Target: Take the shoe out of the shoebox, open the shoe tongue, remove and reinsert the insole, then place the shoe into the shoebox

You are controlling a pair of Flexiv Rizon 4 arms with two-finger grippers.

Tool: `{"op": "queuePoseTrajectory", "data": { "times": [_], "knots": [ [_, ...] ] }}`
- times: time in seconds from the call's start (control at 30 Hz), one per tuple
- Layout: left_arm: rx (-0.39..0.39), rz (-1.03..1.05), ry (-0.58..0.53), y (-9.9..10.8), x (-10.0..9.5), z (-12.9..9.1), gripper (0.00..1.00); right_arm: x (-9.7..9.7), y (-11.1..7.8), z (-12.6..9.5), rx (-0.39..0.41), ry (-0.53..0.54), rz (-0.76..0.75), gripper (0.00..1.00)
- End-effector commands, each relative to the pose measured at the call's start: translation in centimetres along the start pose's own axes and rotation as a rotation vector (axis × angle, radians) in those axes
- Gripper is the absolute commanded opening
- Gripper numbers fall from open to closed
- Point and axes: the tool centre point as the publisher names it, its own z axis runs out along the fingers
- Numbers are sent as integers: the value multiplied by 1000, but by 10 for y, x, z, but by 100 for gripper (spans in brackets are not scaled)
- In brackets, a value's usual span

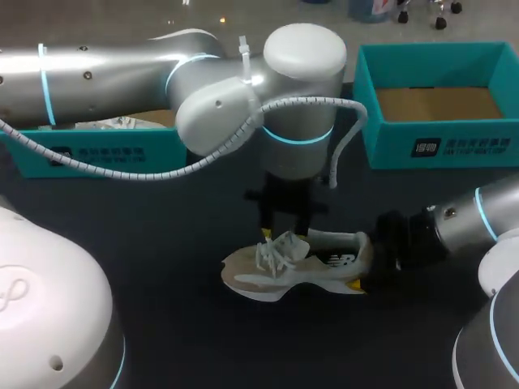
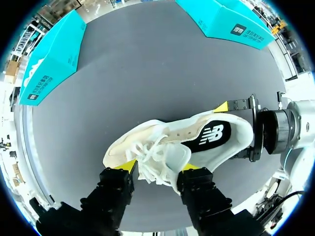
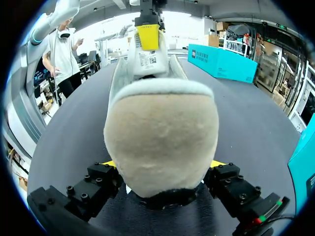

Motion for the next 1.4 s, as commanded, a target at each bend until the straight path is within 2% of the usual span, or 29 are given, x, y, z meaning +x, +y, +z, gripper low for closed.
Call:
{"op": "queuePoseTrajectory", "data": {
  "times": [0.03,0.33,0.77,1.07,1.4],
  "knots": [
    [-18,19,139,2,-10,0,0,0,-1,2,0,-2,0,0],
    [-46,68,286,6,-15,-11,0,0,-1,2,0,-2,0,0],
    [-26,66,357,19,-38,-29,0,0,-1,2,0,-2,0,0],
    [-88,14,327,27,-61,-7,0,0,-1,2,0,-2,0,0],
    [-150,-17,195,18,-64,30,0,0,-1,2,0,-2,0,0]
  ]
}}
